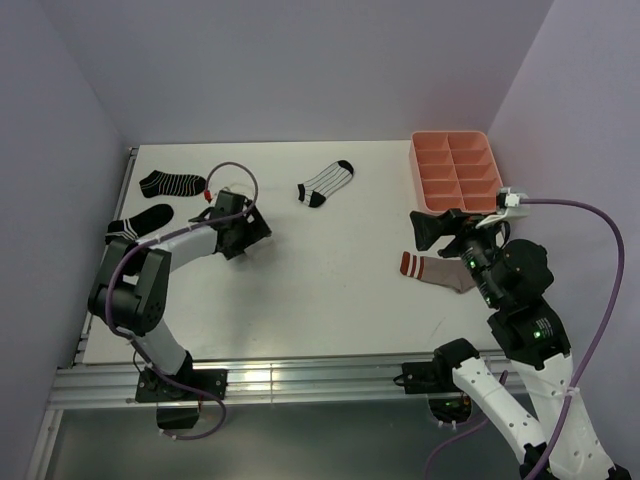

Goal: Roll the socks
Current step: Roll the sock at the center of the board.

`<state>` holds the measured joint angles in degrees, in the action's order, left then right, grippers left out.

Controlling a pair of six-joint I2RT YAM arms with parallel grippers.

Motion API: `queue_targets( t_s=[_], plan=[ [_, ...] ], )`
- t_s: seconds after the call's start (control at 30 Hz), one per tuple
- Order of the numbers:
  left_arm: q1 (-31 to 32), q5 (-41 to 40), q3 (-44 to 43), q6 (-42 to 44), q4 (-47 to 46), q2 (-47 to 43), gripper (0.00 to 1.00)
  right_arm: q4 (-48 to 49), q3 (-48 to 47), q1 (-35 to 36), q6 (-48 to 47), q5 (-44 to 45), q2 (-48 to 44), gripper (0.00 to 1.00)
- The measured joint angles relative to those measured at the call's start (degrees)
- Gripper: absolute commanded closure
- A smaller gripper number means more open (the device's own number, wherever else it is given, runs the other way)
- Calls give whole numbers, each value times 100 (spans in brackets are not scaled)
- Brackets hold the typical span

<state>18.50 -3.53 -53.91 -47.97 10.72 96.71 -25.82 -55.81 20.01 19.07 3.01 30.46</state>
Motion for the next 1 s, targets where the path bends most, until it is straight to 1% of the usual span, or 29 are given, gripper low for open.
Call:
queue_targets(
  t_s=[0.17, 0.23, 0.4, 0.47, 0.57, 0.7, 0.83, 0.97, 1.0],
  plan=[
    [723, -236, -9, -640, -192, 66, 2, 0, 0, 0, -2, -4, 42, 2],
    [1180, -358, -13, -841, -170, 66, 2, 0, 2, 0, -4, -2, 66, 2],
    [2302, -859, -179, -782, 422, 37, 2, 0, 2, 0, -26, -4, 122, 4],
    [2498, -1178, -219, -487, 723, -42, 2, 7, 15, 0, -46, -7, 131, 4],
    [2472, -1777, -387, 273, 984, -149, 4, 20, 96, 0, -50, -35, 125, 5],
    [2380, -2369, -595, 1596, 811, -149, 12, 39, 192, 0, -46, -118, 127, 5],
    [2343, -2439, -621, 2621, 601, -24, 17, 50, 192, 0, -46, -155, 116, 6],
    [2179, -2162, -601, 3333, 413, 142, 20, 48, 192, 0, -46, -160, 74, 7],
    [2111, -2065, -549, 3499, 299, 142, 23, 46, 192, 0, -46, -157, 48, 7]
  ],
)
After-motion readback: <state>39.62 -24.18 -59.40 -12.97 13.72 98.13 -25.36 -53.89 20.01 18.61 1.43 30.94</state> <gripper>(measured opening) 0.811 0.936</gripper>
